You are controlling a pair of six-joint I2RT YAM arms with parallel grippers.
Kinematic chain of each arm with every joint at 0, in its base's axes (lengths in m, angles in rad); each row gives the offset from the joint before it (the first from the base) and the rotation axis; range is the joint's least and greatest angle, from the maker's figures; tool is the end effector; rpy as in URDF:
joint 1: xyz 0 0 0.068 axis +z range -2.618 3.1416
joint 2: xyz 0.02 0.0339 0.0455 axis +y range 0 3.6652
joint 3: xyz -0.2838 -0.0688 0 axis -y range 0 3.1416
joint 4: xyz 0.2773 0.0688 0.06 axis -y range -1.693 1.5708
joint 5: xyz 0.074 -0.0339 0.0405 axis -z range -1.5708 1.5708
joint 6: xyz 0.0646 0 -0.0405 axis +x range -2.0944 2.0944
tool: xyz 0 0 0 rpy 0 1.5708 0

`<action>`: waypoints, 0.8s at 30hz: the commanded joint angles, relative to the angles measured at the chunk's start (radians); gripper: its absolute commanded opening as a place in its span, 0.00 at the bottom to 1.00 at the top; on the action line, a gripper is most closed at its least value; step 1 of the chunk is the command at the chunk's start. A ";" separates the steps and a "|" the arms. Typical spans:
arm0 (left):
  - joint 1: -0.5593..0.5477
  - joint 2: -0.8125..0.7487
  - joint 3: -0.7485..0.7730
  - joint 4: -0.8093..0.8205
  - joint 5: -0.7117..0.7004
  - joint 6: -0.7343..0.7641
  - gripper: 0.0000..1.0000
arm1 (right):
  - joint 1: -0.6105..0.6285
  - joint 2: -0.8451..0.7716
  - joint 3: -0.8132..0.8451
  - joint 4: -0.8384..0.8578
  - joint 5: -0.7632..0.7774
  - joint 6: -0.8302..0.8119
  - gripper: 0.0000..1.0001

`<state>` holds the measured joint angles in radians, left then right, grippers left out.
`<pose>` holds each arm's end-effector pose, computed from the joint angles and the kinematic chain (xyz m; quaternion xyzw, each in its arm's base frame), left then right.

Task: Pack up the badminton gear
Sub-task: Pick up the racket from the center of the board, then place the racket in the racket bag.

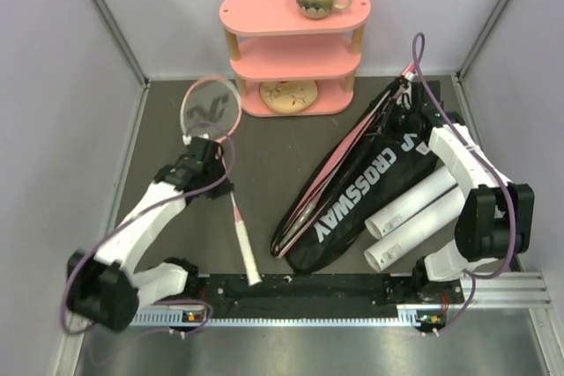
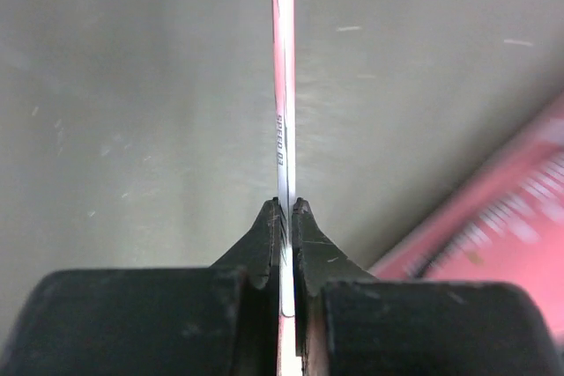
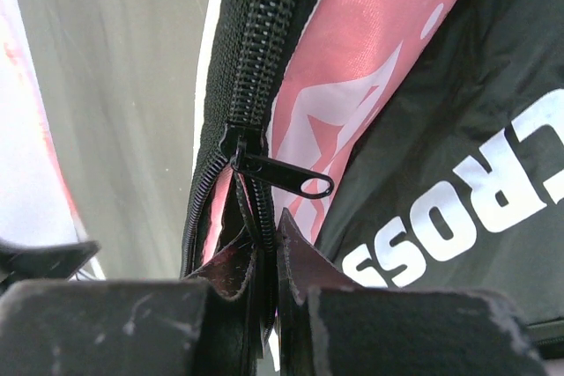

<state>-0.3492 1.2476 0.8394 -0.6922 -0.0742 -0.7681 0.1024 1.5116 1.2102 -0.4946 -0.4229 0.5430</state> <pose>0.2562 -0.0882 0.2042 -0.2105 0.9488 -0.0928 0.2166 0.3741 0.0651 0.2768 0.1205 0.9007 0.3014 0.2887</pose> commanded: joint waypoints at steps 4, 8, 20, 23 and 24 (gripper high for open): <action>-0.042 -0.451 0.064 0.096 0.462 0.391 0.00 | 0.005 0.065 0.149 0.062 0.032 -0.009 0.00; -0.125 -0.510 0.085 0.059 0.622 0.415 0.00 | -0.012 0.120 0.224 0.059 0.045 -0.023 0.00; -0.640 -0.459 0.162 -0.010 -0.201 0.394 0.00 | -0.073 0.148 0.292 -0.019 0.104 0.052 0.00; -0.767 -0.410 0.184 -0.010 -0.477 0.435 0.00 | -0.099 0.136 0.279 -0.050 0.131 0.093 0.00; -0.795 -0.378 0.188 -0.010 -0.537 0.456 0.00 | -0.098 0.134 0.285 -0.062 0.137 0.104 0.00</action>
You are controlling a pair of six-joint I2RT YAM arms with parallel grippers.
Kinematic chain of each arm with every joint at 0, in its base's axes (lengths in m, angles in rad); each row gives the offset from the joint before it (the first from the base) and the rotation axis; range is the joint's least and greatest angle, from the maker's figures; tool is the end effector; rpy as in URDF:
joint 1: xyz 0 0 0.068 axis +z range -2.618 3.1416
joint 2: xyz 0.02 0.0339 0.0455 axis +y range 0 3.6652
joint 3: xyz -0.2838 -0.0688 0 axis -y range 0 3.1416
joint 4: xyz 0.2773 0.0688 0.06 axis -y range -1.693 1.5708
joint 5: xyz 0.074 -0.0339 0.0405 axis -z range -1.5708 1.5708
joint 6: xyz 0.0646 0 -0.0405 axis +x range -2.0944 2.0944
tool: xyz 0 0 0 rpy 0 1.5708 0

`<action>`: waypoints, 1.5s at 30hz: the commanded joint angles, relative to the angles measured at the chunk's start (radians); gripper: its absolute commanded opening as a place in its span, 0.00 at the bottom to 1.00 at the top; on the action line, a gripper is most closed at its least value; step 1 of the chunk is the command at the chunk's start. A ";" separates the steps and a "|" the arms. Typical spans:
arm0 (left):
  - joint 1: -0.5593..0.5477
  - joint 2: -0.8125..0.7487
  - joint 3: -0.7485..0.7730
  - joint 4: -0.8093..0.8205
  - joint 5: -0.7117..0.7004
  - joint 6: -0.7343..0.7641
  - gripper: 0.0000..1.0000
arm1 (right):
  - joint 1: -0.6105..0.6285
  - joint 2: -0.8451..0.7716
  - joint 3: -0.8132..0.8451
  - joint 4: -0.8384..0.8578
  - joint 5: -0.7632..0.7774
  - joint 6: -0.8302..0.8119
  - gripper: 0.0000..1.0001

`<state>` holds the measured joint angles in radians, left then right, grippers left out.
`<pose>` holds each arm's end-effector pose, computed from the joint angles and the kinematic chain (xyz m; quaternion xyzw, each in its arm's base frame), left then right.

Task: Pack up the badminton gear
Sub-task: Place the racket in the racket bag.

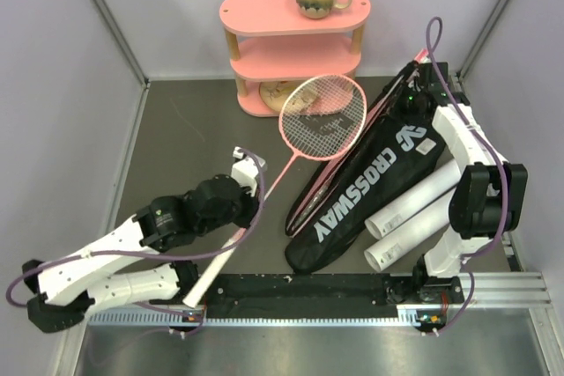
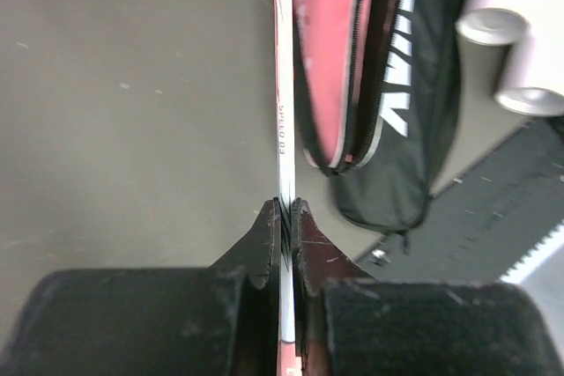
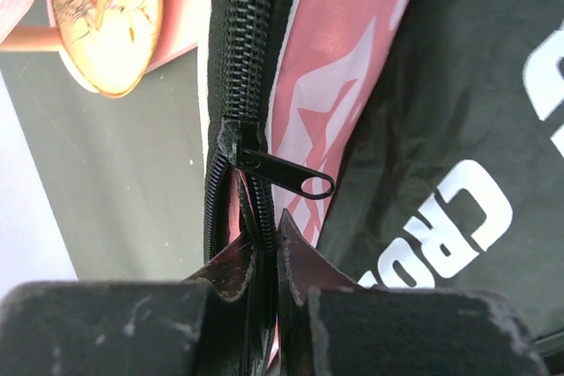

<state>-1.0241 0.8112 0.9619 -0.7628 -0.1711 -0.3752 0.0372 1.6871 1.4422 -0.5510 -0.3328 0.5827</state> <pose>0.1146 -0.1672 0.3411 0.2445 0.8505 -0.2379 0.4004 0.4299 0.0371 0.2899 0.1857 0.8962 0.2597 0.3081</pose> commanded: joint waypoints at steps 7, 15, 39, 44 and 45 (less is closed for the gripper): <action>-0.252 0.115 0.041 0.186 -0.665 0.222 0.00 | -0.033 0.019 0.147 -0.144 0.071 0.120 0.00; -0.318 0.186 0.034 0.315 -0.705 0.366 0.00 | -0.033 0.069 0.216 -0.194 0.043 0.124 0.00; -0.432 0.485 0.038 0.211 -0.943 0.182 0.00 | -0.065 0.051 0.205 -0.190 0.020 0.221 0.00; -0.442 0.548 0.032 0.194 -1.004 0.197 0.00 | -0.068 0.046 0.198 -0.185 0.005 0.229 0.00; -0.445 0.562 0.032 0.191 -1.033 0.208 0.00 | -0.068 0.046 0.198 -0.185 0.005 0.230 0.00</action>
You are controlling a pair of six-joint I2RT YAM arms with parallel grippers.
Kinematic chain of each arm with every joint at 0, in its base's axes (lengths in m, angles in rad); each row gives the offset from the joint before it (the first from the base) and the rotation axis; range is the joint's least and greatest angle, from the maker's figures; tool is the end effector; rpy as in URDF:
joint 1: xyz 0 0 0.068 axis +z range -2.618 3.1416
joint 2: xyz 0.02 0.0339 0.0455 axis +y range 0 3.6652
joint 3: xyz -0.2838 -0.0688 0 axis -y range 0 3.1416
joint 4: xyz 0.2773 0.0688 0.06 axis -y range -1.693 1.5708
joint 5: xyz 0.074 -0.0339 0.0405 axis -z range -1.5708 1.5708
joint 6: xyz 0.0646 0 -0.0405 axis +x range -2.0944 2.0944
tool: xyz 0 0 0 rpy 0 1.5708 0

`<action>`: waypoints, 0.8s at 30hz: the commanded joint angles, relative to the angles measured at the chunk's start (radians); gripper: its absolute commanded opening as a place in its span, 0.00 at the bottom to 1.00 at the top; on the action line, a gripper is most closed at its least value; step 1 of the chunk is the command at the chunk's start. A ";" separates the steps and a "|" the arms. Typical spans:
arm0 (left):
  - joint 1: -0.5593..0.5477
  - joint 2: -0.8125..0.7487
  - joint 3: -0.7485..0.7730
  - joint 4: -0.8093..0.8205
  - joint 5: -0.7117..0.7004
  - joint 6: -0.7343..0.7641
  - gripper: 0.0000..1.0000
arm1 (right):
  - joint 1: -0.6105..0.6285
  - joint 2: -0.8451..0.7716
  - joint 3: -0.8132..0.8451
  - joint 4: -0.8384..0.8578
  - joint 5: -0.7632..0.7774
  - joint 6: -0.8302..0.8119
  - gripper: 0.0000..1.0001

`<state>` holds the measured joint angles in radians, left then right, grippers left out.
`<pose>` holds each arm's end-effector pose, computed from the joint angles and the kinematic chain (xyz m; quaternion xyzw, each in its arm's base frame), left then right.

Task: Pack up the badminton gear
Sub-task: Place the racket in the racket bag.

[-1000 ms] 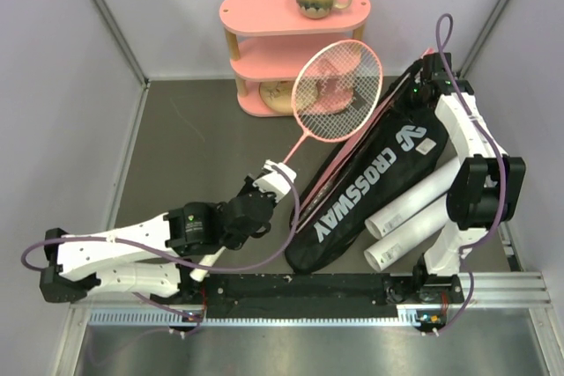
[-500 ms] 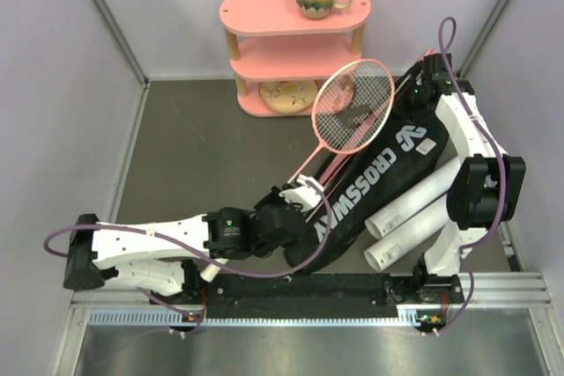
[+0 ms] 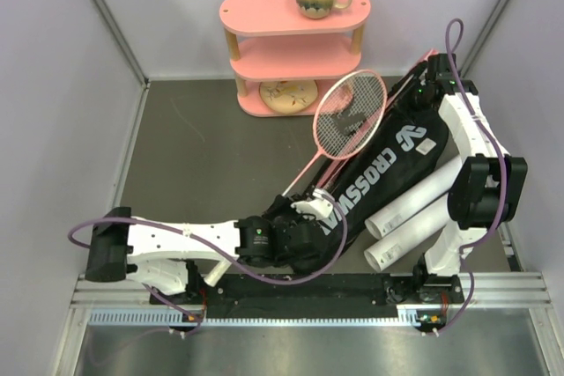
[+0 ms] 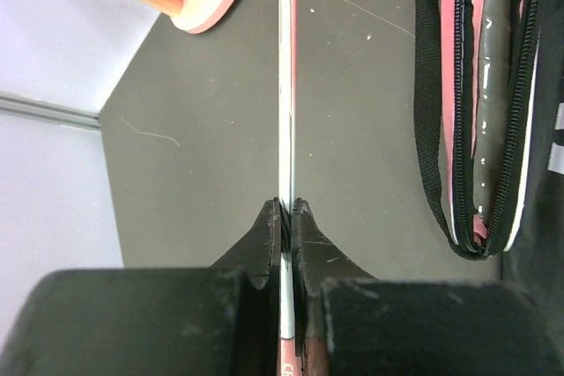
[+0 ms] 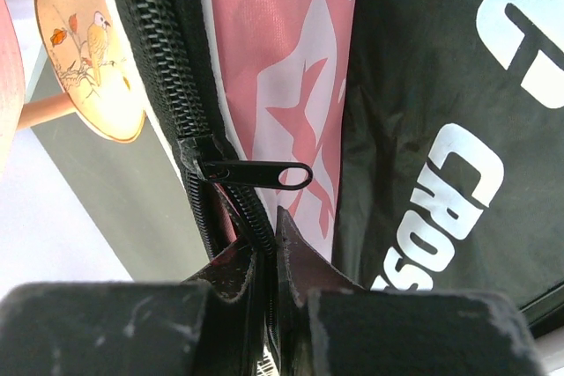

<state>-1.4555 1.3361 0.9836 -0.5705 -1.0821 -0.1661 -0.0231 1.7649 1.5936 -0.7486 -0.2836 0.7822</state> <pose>0.0909 -0.2894 0.2669 0.3573 0.7480 0.1386 0.5418 0.4409 0.0079 0.2956 0.3260 0.8807 0.2417 0.2444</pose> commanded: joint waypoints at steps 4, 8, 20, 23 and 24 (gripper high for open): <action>-0.029 0.116 0.021 -0.052 -0.173 0.030 0.00 | -0.009 -0.031 0.045 0.015 -0.049 0.032 0.00; -0.037 0.153 0.029 -0.058 -0.176 0.074 0.00 | -0.009 -0.035 0.043 0.017 -0.054 0.034 0.00; -0.036 0.324 0.180 -0.143 -0.032 0.218 0.00 | -0.008 -0.123 -0.102 0.158 -0.066 0.063 0.00; -0.034 0.368 0.242 -0.164 -0.024 0.237 0.00 | 0.003 -0.168 -0.201 0.239 -0.088 0.078 0.00; -0.034 0.383 0.251 -0.158 -0.016 0.259 0.00 | 0.015 -0.180 -0.234 0.252 -0.100 0.077 0.00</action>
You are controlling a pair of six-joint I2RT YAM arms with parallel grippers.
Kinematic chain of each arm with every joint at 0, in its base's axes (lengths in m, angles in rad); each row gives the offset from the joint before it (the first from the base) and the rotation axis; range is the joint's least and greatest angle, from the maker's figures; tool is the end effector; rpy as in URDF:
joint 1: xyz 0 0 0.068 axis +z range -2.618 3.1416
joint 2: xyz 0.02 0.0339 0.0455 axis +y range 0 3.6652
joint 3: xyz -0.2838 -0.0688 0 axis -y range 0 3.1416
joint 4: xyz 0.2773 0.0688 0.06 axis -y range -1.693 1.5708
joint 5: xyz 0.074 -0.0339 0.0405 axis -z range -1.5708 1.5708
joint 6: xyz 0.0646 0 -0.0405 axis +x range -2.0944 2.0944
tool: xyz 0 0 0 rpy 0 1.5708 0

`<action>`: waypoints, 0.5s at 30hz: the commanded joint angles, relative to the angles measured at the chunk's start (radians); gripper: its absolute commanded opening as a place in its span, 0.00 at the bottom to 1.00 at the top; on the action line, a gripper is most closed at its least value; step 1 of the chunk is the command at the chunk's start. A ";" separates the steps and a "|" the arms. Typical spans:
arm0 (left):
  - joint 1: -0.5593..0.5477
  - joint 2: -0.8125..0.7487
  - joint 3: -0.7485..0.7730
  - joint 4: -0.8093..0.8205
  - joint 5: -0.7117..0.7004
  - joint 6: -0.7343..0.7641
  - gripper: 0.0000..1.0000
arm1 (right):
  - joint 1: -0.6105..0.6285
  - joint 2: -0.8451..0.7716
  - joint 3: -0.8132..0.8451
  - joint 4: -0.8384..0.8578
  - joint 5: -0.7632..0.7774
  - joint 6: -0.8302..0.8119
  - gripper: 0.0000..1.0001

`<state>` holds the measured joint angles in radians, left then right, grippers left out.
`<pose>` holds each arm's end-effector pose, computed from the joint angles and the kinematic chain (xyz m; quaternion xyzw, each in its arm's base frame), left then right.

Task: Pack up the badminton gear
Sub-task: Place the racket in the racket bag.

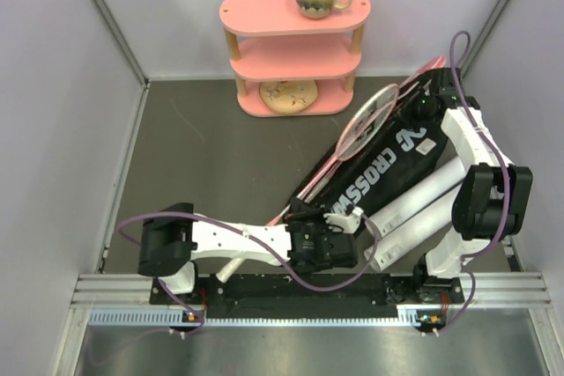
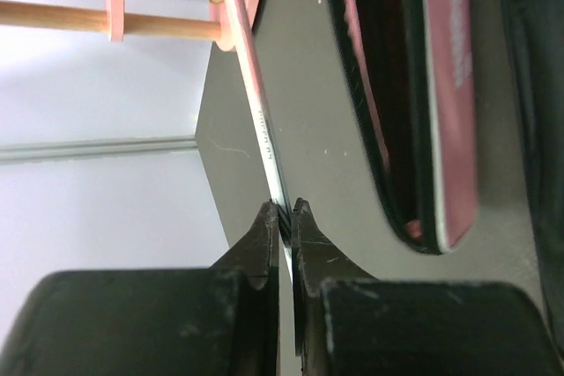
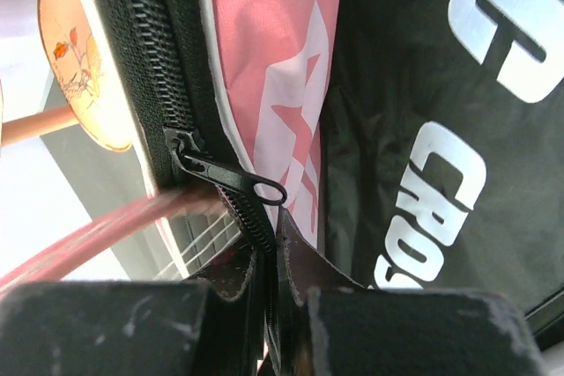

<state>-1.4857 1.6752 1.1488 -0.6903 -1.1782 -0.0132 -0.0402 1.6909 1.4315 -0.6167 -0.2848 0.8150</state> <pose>0.0895 -0.3474 0.2157 0.4771 0.6722 0.3006 0.4798 0.4249 0.0011 0.2776 0.3420 0.8670 0.2509 0.2616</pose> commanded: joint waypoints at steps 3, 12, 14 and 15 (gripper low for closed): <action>0.001 0.072 0.107 -0.006 0.098 0.171 0.00 | 0.058 -0.117 -0.112 0.138 -0.103 0.027 0.00; 0.053 0.057 0.083 -0.002 0.227 0.147 0.00 | 0.046 -0.135 -0.068 0.141 -0.135 -0.042 0.00; 0.067 0.031 0.072 0.032 0.326 0.156 0.00 | 0.048 -0.129 -0.056 0.140 -0.178 -0.071 0.00; 0.074 0.021 0.074 0.046 0.365 0.168 0.00 | 0.052 -0.128 -0.051 0.140 -0.194 -0.079 0.00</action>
<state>-1.4307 1.7603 1.2301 -0.6994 -1.0225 0.0994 -0.0093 1.6165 1.3060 -0.5014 -0.3187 0.7811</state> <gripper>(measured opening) 0.025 0.014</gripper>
